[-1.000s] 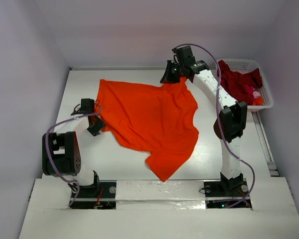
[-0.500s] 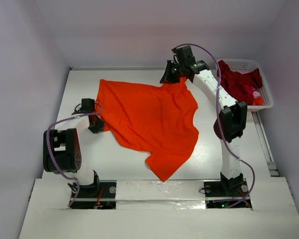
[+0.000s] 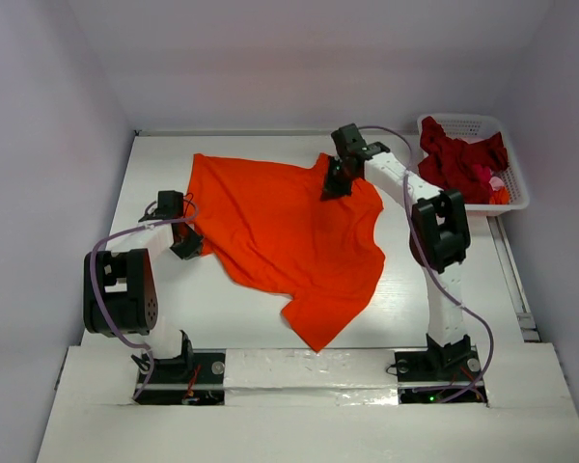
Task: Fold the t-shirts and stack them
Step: Flatten the tshirt out
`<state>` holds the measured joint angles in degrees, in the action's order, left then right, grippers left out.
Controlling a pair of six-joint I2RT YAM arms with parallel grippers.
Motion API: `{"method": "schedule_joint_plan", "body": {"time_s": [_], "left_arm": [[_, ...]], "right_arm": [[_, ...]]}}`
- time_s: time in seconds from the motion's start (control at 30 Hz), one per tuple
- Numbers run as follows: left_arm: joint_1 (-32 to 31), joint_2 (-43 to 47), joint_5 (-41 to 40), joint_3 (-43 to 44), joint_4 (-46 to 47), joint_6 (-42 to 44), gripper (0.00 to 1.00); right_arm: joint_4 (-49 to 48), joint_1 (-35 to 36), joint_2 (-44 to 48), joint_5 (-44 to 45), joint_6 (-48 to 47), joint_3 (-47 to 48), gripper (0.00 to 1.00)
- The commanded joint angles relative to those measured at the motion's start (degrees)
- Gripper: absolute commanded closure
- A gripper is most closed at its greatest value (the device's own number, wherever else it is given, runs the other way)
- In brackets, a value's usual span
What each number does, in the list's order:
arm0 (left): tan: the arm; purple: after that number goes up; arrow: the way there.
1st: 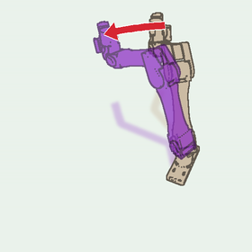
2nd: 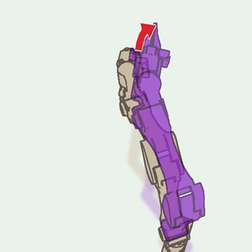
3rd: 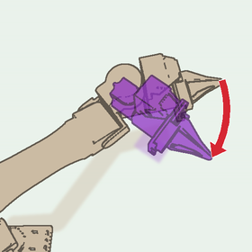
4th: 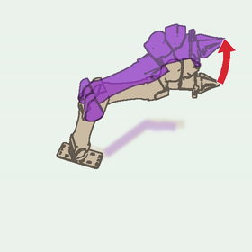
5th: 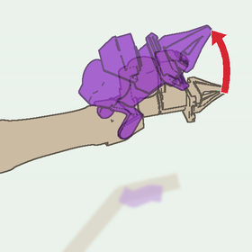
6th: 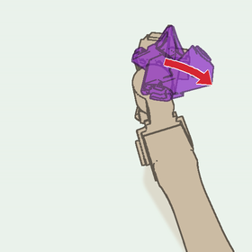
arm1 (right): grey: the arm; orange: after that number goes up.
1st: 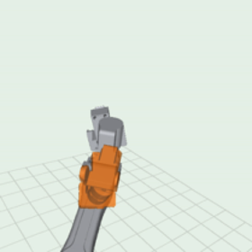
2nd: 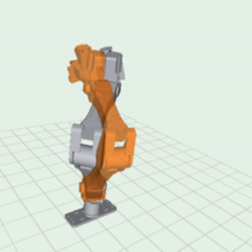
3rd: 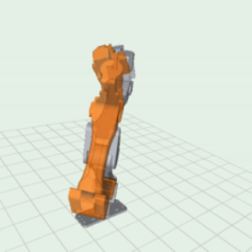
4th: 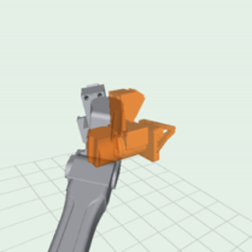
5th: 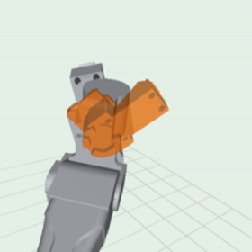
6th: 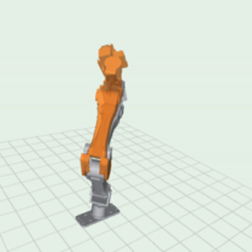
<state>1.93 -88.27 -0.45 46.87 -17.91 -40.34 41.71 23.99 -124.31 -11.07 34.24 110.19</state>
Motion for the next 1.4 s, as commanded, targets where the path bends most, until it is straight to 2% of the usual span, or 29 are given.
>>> {"method": "schedule_joint_plan", "body": {"time_s": [0.0,0.13,0.7,1.0,1.37], "left_arm": [[-0.18,0.99,0.18,1.29,-3.01,0.43,1.0],[-0.18,1.34,0.1,1.38,-3.18,0.52,1.0],[-0.18,3.98,2.73,-0.55,-5.11,1.75,1.0],[-0.18,10.57,4.66,-0.64,-12.23,3.16,1.0],[-0.18,12.86,6.33,7.26,-22.95,4.21,1.0]], "right_arm": [[0.47,0.36,0.47,7.81,3.73,-4.1,1.0],[1.26,0.36,0.56,10.72,4.78,-8.05,1.0],[-3.04,0.36,-0.49,5.45,7.07,-17.73,1.0],[-5.33,0.36,1.35,4.04,9.35,-19.67,1.0],[-5.15,0.36,2.32,3.95,11.29,-19.49,1.0]]}}
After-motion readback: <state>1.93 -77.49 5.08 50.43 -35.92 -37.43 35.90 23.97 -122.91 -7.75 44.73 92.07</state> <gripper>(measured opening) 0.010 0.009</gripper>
